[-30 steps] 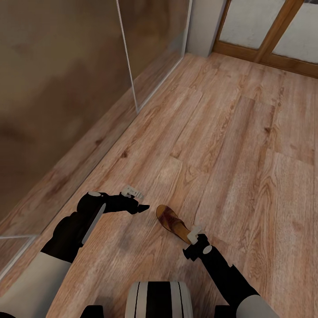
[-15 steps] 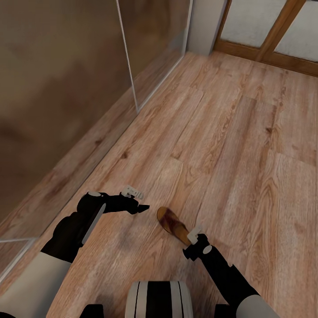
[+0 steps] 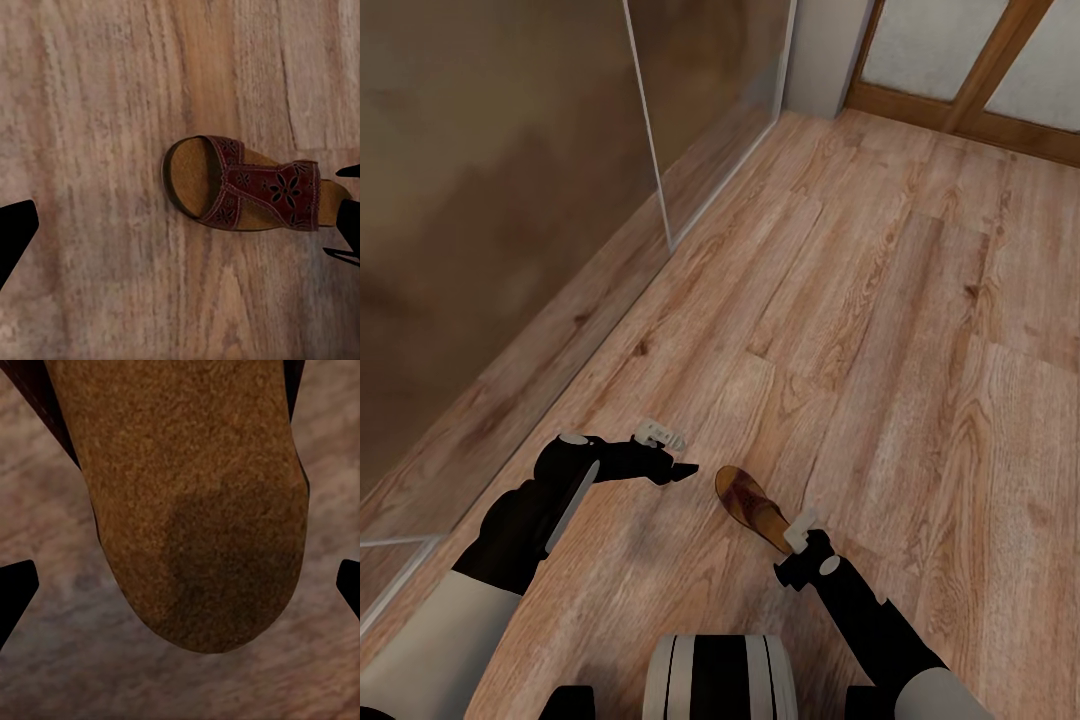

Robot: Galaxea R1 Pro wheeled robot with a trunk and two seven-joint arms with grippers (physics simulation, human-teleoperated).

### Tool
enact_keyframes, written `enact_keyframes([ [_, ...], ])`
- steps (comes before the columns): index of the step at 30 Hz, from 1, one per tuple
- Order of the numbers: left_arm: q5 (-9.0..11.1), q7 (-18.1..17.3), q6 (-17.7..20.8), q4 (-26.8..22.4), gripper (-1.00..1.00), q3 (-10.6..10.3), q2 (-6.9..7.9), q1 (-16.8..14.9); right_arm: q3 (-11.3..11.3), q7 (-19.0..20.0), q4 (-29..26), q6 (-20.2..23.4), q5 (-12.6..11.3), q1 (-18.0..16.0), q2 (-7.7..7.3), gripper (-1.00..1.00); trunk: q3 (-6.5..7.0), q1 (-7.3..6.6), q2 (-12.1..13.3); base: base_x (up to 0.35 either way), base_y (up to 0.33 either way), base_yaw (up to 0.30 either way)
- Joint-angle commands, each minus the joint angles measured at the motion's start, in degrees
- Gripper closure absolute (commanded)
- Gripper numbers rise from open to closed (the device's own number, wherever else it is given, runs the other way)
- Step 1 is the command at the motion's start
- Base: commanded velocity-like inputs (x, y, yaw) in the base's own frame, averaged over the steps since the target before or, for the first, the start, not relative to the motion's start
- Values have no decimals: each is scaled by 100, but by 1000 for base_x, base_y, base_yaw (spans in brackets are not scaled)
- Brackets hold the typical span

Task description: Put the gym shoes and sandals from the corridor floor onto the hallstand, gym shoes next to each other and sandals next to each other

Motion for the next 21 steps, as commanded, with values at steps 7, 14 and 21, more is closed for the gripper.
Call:
enact_keyframes([
  [7,7,-7,35,-6,-100,-1,4,-3,-1,39,-14,28,61,-1,0,-100,-5,-1,-1,0,0,0],
  [14,7,-7,32,-5,-100,0,4,-3,-1,39,-15,28,60,-1,0,-100,-5,-1,-1,0,0,0],
  [21,7,-7,33,-4,-100,0,4,-3,-1,39,-13,28,60,-1,0,-100,-5,-1,-1,0,0,0],
])
